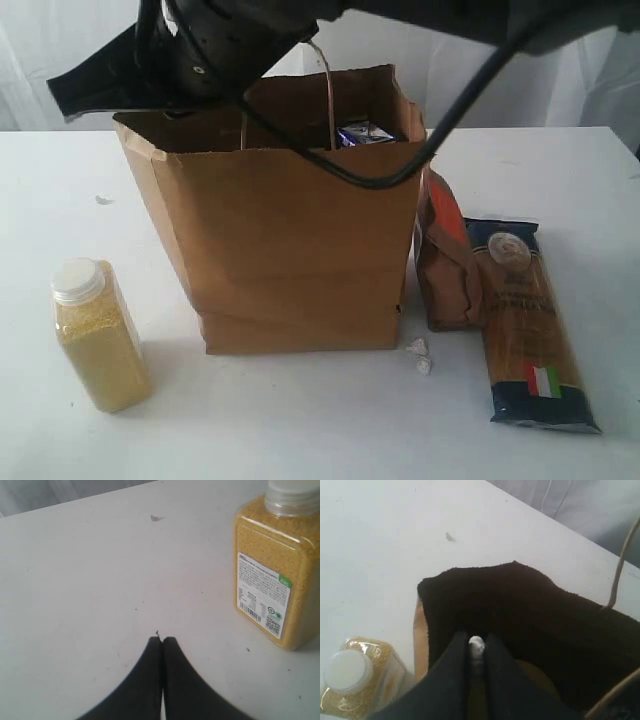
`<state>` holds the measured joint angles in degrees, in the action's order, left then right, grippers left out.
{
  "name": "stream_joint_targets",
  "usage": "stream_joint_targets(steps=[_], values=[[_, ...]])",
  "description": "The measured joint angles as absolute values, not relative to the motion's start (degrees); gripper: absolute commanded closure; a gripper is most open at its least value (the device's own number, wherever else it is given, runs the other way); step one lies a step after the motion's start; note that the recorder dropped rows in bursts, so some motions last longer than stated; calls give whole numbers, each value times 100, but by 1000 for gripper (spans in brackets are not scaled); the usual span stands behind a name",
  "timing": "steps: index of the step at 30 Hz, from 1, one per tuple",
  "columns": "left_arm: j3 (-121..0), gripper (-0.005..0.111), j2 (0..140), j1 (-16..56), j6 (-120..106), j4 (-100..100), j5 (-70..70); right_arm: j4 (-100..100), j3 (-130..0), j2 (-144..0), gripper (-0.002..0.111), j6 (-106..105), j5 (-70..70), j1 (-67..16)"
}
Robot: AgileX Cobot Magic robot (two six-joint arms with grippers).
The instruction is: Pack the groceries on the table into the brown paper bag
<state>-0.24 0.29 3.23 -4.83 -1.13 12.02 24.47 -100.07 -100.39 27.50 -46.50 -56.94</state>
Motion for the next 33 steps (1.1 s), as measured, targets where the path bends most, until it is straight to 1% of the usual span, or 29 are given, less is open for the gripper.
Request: stream_joint_targets(steps=[9, 11, 14, 17, 20, 28, 33], values=[[-24, 107, 29, 323, -483, -113, 1202, 2432, -10025, -10153, 108, 2652, -4650, -5626], [-24, 107, 29, 323, -483, -113, 1202, 2432, -10025, -10153, 106, 2633, -4640, -5626], [-24, 107, 29, 323, -483, -113, 1202, 2432, -10025, -10153, 95, 2609, -4640, -5626], [-24, 107, 29, 323, -483, -113, 1202, 2432, -10025, -10153, 79, 2593, -4640, -5626], [-24, 107, 29, 323, -483, -113, 1202, 2432, -10025, -10153, 71, 2593, -4640, -5626], [-24, 107, 29, 323, -483, -113, 1202, 2432, -10025, -10153, 70, 2593, -4628, -5626], [-24, 107, 29, 323, -483, -113, 1202, 2456, -10025, -9839, 70, 2593, -4550, -5774]])
